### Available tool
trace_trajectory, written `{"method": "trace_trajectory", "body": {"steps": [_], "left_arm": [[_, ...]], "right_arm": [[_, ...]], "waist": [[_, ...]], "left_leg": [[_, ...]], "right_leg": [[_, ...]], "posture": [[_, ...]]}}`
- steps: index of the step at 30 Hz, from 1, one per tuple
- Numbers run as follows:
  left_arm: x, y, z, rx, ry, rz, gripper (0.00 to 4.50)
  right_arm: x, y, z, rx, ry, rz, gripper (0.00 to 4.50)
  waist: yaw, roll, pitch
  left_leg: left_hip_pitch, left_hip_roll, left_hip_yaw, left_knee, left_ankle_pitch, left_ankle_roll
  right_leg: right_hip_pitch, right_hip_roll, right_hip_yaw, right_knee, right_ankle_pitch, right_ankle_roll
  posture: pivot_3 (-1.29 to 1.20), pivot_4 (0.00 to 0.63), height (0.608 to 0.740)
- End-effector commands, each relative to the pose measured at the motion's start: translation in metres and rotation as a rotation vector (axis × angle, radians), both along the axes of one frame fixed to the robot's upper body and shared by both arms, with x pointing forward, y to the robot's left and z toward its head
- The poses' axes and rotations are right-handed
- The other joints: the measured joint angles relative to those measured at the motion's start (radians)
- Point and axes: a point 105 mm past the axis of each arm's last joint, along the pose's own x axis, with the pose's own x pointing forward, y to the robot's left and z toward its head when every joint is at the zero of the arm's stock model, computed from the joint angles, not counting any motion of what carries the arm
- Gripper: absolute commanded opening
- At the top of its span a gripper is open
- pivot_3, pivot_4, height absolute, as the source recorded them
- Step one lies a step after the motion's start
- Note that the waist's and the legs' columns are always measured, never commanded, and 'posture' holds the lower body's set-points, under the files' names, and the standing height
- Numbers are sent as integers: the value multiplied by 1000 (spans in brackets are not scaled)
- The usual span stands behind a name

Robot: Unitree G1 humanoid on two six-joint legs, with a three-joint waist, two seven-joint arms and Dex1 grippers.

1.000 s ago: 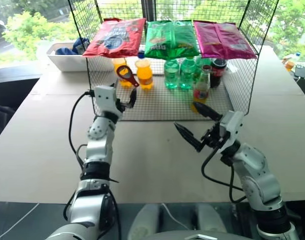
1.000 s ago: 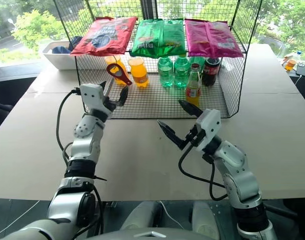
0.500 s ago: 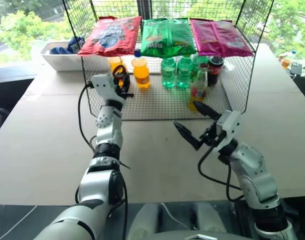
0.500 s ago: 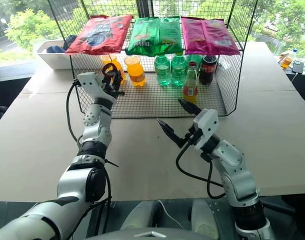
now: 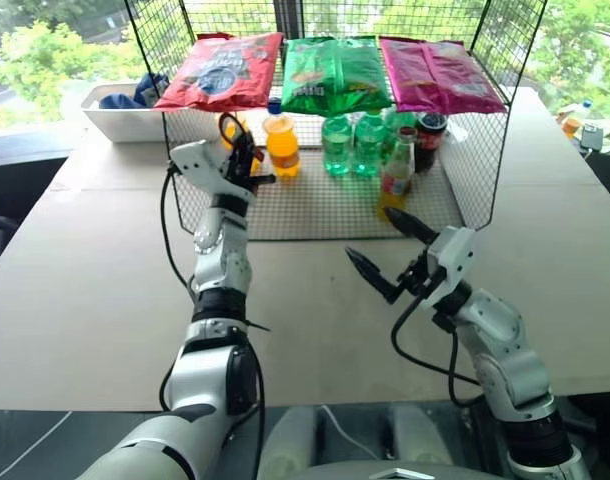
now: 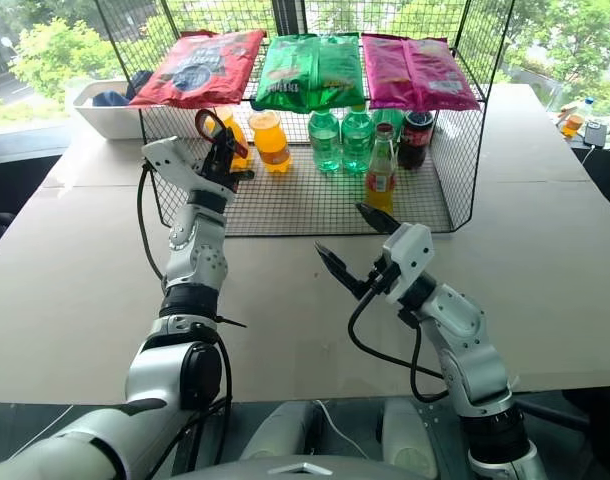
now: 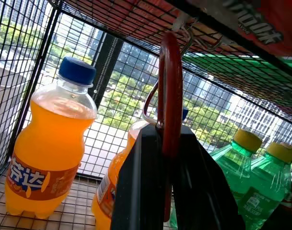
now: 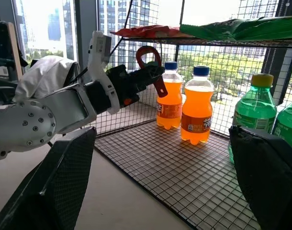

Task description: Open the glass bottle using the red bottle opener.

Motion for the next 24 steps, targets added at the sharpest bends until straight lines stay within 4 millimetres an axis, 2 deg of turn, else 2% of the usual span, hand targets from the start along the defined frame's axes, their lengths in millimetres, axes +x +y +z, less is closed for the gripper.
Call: {"method": "trace_trajectory", "body": {"steps": [1, 7, 9, 11, 13, 15, 19, 24], "left_arm": [[-12, -21, 5, 14, -12, -164, 44], [-32, -45, -10, -23, 93, -422, 44], [-48, -58, -18, -27, 155, -598, 44], [-62, -67, -23, -23, 199, -736, 44], [-78, -76, -25, 11, 231, -873, 44], [-95, -85, -28, 38, 275, -1013, 44], [-125, -94, -33, 93, 344, -1232, 44], [-143, -101, -39, 125, 386, -1376, 44]], "right_arm": [[-3, 1, 10, 15, -45, 10, 4500], [0, -1, 11, 60, 7, -11, 4500], [5, -7, -2, 46, 135, -24, 4500], [5, -10, -22, -53, 264, -3, 4500], [-3, -12, -41, -143, 376, 52, 4500], [-13, -13, -49, -129, 500, 114, 4500], [-35, -7, -48, -94, 650, 258, 4500], [-43, 3, -38, -24, 728, 332, 4500]], "waist": [[0, 0, 0], [0, 0, 0], [0, 0, 0], [-2, 0, 0], [0, 0, 0], [1, 0, 0], [-1, 0, 0], [-1, 0, 0]], "left_leg": [[0, 0, 0, 0, 0, 0], [0, 0, 0, 0, 0, 0], [0, 1, 0, 0, 0, 0], [1, 0, 0, 1, 0, 0], [1, 0, 1, 0, 0, 0], [0, 0, 0, 0, 0, 0], [1, 2, 0, 0, 0, 0], [2, 2, 0, 0, 0, 0]], "right_leg": [[0, 0, 0, 0, 0, 0], [0, 0, 0, 0, 0, 0], [0, 0, 0, 1, 0, 0], [0, 0, 0, 1, 0, 0], [0, 0, 2, 1, 0, 0], [0, 0, 1, 1, 0, 0], [1, 1, 1, 2, 0, -1], [2, 1, 2, 2, 0, 0]], "posture": [[0, 150, 740], [0, 150, 740], [0, 150, 740], [0, 150, 740], [0, 150, 740], [0, 150, 740], [0, 150, 740], [0, 150, 740]]}}
